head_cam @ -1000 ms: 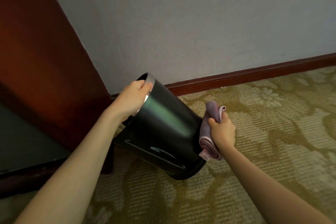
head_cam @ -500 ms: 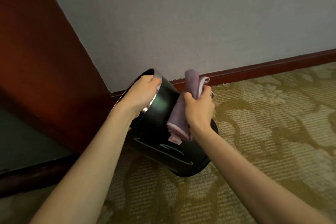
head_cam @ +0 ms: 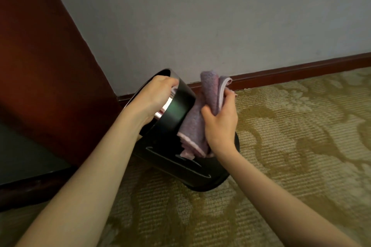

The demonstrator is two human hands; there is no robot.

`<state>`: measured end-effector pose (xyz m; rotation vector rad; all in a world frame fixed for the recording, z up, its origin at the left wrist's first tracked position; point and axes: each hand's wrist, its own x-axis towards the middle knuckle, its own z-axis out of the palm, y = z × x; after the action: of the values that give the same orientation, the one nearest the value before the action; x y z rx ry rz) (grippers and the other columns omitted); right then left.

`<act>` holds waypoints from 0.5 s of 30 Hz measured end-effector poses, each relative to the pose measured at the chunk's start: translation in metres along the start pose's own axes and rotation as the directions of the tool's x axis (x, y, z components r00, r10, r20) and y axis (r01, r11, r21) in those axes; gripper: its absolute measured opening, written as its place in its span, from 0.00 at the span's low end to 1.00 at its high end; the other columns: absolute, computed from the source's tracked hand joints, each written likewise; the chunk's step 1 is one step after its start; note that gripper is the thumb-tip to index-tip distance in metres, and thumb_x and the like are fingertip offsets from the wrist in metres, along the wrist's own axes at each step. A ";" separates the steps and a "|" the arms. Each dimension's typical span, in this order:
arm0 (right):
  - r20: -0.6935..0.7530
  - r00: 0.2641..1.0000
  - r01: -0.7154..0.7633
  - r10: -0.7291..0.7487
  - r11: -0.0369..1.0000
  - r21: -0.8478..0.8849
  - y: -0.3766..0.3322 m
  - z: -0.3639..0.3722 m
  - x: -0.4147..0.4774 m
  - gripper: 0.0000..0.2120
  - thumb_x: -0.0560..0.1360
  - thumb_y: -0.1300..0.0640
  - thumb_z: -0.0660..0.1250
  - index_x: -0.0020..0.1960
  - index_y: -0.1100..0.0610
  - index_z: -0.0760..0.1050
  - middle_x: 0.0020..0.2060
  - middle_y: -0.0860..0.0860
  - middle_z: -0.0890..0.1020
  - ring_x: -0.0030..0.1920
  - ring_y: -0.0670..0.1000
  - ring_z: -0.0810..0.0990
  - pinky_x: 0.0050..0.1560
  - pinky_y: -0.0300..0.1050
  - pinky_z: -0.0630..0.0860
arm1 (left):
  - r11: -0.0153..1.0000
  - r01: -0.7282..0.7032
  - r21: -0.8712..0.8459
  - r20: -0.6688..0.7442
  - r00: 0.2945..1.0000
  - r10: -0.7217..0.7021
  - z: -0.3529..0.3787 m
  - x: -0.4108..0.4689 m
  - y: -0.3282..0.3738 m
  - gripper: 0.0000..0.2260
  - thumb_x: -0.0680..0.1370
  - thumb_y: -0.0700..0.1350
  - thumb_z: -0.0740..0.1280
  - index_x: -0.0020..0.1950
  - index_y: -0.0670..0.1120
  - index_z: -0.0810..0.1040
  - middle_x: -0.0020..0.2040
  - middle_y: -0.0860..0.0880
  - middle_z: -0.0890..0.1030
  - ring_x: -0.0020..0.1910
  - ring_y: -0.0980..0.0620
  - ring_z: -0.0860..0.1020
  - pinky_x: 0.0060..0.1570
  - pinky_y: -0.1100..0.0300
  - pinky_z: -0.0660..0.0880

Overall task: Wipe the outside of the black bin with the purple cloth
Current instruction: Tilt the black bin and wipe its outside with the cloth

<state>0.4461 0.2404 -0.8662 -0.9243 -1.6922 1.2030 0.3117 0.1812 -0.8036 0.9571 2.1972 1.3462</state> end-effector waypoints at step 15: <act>-0.053 0.965 -0.259 0.257 0.898 -0.357 0.124 -0.089 0.014 0.16 0.70 0.61 0.68 0.56 0.58 0.71 0.47 0.55 0.77 0.48 0.58 0.76 0.43 0.46 0.65 | 0.982 0.050 0.181 0.075 0.995 -0.065 0.047 -0.013 0.033 0.13 0.74 0.49 0.55 0.38 0.45 0.75 0.38 0.46 0.76 0.37 0.48 0.73 0.39 0.54 0.67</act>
<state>0.5347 0.3158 -0.9661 -1.4129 -1.8662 1.0692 0.3624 0.2110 -0.7965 0.9846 2.2951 1.0785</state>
